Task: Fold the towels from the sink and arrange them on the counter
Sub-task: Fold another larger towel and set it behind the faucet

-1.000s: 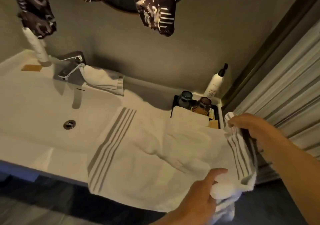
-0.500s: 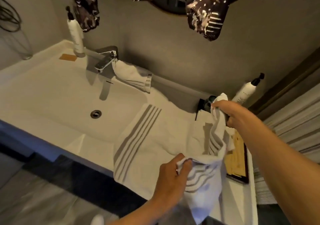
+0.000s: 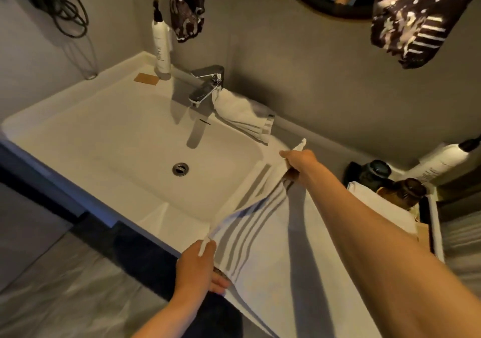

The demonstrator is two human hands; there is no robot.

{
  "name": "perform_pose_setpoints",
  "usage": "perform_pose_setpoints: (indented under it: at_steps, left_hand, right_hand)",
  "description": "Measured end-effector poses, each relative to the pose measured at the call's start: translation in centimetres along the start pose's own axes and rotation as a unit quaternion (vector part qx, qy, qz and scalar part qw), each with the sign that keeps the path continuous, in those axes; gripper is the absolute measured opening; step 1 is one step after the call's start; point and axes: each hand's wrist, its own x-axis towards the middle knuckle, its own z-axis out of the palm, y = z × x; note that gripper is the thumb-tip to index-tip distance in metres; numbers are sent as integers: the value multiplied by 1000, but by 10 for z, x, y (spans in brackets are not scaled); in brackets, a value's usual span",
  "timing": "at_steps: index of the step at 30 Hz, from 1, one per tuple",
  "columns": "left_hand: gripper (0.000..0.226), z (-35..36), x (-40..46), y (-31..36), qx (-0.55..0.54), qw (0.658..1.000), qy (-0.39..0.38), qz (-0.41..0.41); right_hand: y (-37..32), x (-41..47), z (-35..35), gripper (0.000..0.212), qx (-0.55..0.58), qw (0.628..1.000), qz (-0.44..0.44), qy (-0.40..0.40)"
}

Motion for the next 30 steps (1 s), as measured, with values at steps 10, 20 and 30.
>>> perform_pose_setpoints:
  at_steps: [10, 20, 30]
  left_hand:
    - [61, -42, 52, -29, 30, 982, -71, -175]
    - [22, -15, 27, -36, -176, 942, -167, -231]
    - [52, -11, 50, 8, -337, 931, -127, -52]
  right_hand:
    - [116, -25, 38, 21, -336, 904, -263, 41]
    - [143, -14, 35, 35, -391, 885, -252, -19]
    - [156, -22, 37, 14, -421, 865, -272, -20]
